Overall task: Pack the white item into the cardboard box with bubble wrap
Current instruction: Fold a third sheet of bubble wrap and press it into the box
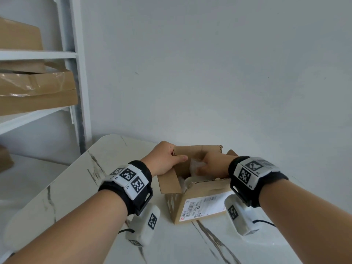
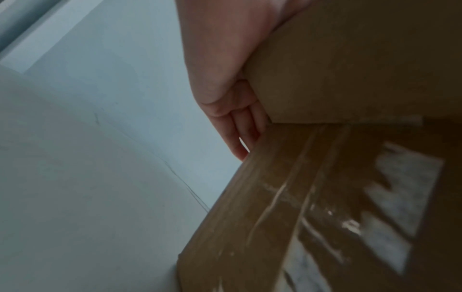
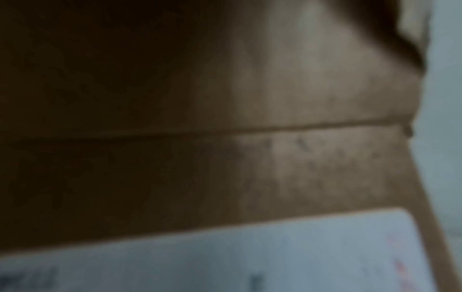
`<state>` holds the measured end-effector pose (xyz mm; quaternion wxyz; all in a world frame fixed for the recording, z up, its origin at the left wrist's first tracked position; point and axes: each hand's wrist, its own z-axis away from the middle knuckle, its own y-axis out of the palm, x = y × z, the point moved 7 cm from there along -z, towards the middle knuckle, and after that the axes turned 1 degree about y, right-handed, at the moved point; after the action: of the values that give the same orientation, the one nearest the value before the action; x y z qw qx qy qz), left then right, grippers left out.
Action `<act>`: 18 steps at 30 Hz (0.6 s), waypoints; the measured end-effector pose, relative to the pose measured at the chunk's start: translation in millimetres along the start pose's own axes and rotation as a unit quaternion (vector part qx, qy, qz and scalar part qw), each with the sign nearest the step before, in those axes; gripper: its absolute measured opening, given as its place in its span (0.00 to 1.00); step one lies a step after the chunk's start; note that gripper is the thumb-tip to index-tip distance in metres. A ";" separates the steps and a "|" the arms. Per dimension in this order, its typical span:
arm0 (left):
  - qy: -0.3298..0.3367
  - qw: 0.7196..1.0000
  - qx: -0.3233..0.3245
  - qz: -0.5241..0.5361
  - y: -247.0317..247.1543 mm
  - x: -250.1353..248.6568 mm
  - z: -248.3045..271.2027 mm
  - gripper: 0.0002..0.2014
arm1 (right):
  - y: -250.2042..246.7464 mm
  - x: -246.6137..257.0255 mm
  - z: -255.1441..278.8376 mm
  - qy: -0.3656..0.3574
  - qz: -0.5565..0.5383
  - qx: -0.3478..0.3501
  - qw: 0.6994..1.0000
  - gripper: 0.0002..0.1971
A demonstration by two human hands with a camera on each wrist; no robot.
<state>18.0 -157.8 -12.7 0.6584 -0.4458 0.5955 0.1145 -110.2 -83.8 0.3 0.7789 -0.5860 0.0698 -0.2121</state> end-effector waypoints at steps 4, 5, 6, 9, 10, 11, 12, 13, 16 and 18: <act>0.012 0.999 0.026 -0.027 1.5 -5.3 0.9 0.20 | -16.8 9.9 13.4 0.021 0.078 -0.115 0.990 0.25; 0.015 0.999 0.034 -0.028 2.2 -6.0 0.9 0.18 | -22.0 13.7 19.3 0.016 0.131 -0.146 0.980 0.25; 0.018 0.999 0.038 -0.027 2.7 -6.1 1.1 0.16 | -27.0 17.6 24.6 0.009 0.172 -0.173 0.970 0.24; 0.023 0.998 0.038 -0.033 4.0 -5.9 1.8 0.15 | -36.3 16.8 33.6 -0.014 0.145 -0.191 0.971 0.23; 0.024 0.998 0.037 -0.037 4.2 -5.7 1.8 0.15 | -34.4 13.7 33.4 -0.027 0.104 -0.161 0.981 0.22; 0.025 0.998 0.036 -0.038 4.8 -5.5 2.2 0.15 | -29.0 10.4 33.1 -0.038 0.067 -0.112 0.991 0.22; 0.025 0.998 0.035 -0.039 4.7 -5.5 1.8 0.15 | -23.7 8.1 32.8 -0.047 0.046 -0.062 0.996 0.22; 0.026 0.998 0.034 -0.036 4.9 -5.1 1.9 0.15 | -18.8 6.5 33.9 -0.048 0.044 -0.019 0.998 0.22; 0.026 0.999 0.035 -0.030 5.4 -3.0 1.5 0.12 | -11.9 1.5 37.1 -0.031 0.096 0.056 0.993 0.15; 0.026 0.998 0.036 -0.036 5.9 -1.4 0.2 0.13 | -9.1 1.4 38.8 -0.024 0.125 0.093 0.987 0.14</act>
<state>13.8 -153.7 -14.1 0.6622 -0.4456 0.5997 0.0577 -97.3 -52.1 20.8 0.8518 -0.5026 0.1039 -0.1045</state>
